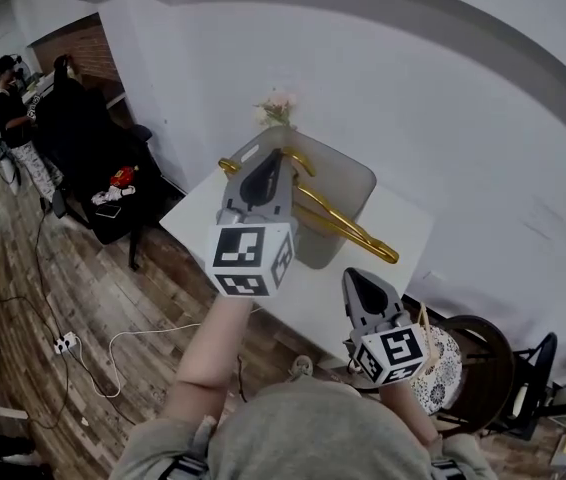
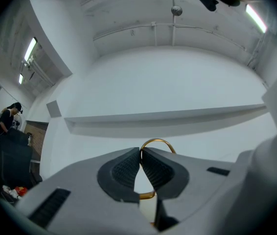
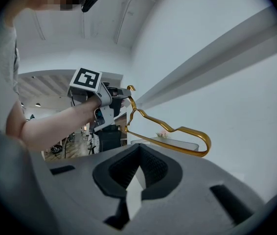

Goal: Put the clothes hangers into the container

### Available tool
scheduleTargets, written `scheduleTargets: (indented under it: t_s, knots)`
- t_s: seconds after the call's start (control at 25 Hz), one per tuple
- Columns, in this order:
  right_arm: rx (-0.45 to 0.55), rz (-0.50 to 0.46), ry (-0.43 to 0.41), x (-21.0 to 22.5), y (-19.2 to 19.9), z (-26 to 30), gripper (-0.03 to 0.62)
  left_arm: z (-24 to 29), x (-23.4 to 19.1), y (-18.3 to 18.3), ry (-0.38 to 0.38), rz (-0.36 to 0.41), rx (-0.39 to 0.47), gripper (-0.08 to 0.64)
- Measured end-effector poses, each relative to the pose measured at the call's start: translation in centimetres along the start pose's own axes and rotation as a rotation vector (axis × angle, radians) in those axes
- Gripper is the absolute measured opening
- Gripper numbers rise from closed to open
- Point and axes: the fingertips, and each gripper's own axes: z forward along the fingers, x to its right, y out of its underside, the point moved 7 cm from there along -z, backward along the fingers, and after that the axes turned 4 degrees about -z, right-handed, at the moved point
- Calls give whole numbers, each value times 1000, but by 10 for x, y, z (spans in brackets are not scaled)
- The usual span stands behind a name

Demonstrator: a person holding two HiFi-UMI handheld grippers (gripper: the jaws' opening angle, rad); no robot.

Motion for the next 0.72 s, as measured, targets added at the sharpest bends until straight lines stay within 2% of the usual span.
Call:
scheduleTargets:
  t_s: [0.32, 0.72]
  knots:
    - [-15, 5, 1, 22, 7, 23, -1, 30, -6, 22, 3, -21, -22, 17]
    - [-28, 11, -2, 44, 14, 44, -1, 46, -24, 65, -50, -40, -92, 17]
